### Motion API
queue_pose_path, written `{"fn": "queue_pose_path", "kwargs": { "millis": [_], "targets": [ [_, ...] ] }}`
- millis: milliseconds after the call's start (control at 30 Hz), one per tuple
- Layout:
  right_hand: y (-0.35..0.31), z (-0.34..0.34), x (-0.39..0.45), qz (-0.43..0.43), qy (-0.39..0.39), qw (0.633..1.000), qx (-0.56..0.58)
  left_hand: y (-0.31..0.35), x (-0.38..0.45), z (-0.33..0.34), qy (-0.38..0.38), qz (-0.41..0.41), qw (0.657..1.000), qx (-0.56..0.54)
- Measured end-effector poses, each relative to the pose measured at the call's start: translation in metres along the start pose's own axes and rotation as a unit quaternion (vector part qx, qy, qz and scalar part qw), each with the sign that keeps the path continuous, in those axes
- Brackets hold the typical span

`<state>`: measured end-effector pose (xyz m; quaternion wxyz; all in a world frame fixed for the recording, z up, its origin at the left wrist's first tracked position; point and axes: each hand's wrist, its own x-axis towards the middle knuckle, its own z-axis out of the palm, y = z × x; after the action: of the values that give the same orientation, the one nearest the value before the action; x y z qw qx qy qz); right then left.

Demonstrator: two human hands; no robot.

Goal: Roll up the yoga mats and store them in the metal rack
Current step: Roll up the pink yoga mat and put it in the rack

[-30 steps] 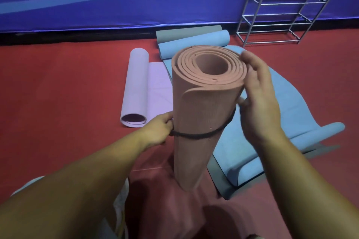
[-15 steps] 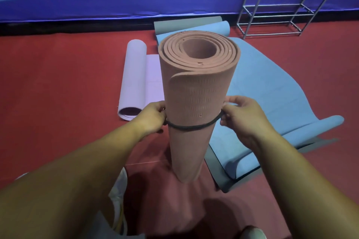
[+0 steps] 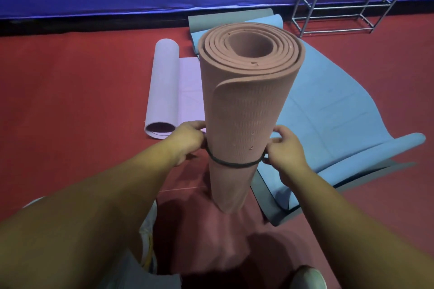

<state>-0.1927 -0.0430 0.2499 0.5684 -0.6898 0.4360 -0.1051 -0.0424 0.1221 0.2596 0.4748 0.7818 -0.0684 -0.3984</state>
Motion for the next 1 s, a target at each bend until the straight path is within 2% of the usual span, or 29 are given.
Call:
{"fn": "queue_pose_path", "kwargs": {
  "millis": [67,133,200,233,300,367,533,700,900,1000],
  "targets": [
    [-0.007,-0.004,-0.005,-0.063,-0.050,0.995,0.054,0.006,-0.003,-0.001,-0.010,0.026,0.998,-0.057],
    [-0.013,-0.012,-0.008,-0.113,-0.176,0.975,0.076,0.006,-0.005,-0.008,-0.040,0.044,0.994,-0.091],
    [-0.015,-0.020,-0.006,-0.149,-0.313,0.937,0.052,0.000,-0.004,-0.017,-0.112,0.063,0.988,-0.082],
    [-0.014,-0.021,-0.003,-0.157,-0.339,0.927,0.032,-0.003,-0.003,-0.023,-0.153,0.070,0.983,-0.070],
    [-0.013,-0.016,0.002,-0.157,-0.313,0.936,0.026,-0.003,0.000,-0.031,-0.212,0.079,0.973,-0.036],
    [-0.015,-0.005,0.007,-0.161,-0.263,0.950,0.055,0.002,0.003,-0.035,-0.229,0.086,0.969,-0.008],
    [-0.023,0.010,0.030,-0.163,-0.243,0.950,0.108,0.021,0.020,-0.036,-0.176,0.149,0.972,0.046],
    [-0.039,0.013,0.064,-0.139,-0.195,0.956,0.168,0.060,0.041,-0.023,-0.106,0.204,0.972,-0.050],
    [-0.072,0.022,0.106,-0.091,-0.191,0.955,0.208,0.104,0.075,-0.027,-0.060,0.174,0.980,-0.073],
    [-0.111,0.016,0.107,-0.072,-0.229,0.947,0.213,0.134,0.068,-0.039,-0.054,0.148,0.985,-0.072]
  ]
}}
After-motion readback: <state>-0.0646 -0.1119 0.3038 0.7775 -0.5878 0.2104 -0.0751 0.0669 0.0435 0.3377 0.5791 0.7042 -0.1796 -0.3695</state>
